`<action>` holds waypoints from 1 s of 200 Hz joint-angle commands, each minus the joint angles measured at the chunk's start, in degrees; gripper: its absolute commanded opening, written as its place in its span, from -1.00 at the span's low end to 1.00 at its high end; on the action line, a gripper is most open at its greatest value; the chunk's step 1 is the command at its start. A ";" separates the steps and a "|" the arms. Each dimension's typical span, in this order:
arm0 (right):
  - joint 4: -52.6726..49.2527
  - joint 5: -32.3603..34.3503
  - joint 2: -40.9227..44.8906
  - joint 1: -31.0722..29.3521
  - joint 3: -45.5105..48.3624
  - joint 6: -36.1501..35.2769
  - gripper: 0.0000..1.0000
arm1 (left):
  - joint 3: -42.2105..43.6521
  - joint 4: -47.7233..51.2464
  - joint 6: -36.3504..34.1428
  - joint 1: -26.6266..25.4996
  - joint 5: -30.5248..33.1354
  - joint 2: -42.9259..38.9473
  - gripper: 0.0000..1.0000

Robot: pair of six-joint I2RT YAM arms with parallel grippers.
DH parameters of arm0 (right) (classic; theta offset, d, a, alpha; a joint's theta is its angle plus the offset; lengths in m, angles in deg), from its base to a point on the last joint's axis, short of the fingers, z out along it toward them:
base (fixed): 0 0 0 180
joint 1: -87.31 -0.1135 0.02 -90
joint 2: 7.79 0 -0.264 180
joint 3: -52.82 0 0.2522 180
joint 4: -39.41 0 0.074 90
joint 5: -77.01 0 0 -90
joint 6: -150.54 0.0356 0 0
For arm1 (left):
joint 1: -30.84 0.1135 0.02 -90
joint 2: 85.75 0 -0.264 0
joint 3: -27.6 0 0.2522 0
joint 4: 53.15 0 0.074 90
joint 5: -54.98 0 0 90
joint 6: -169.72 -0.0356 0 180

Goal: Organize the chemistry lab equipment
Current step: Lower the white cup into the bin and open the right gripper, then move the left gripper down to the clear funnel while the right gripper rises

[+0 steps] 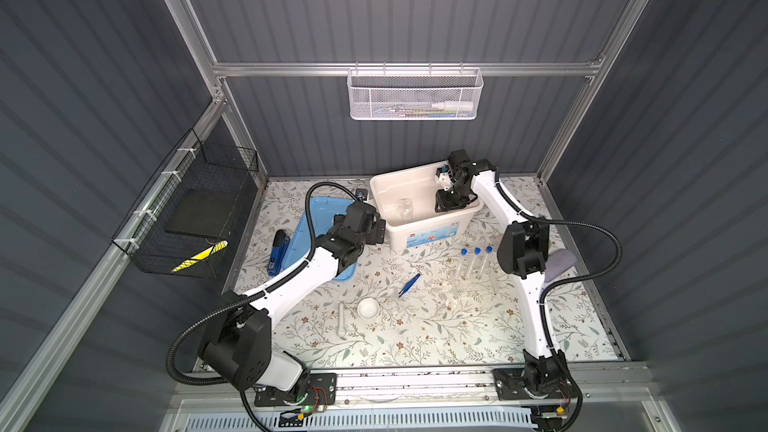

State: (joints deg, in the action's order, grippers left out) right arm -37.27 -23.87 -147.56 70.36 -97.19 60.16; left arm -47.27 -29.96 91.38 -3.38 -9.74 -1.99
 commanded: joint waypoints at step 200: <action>2.41 3.23 4.34 0.51 8.52 1.25 0.35 | 5.97 7.78 3.46 -1.83 -1.34 -9.80 1.00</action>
State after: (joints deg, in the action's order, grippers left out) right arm -34.88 -20.68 -146.86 70.56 -89.49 61.01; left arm -43.42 -24.49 93.98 -4.08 -9.92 -8.91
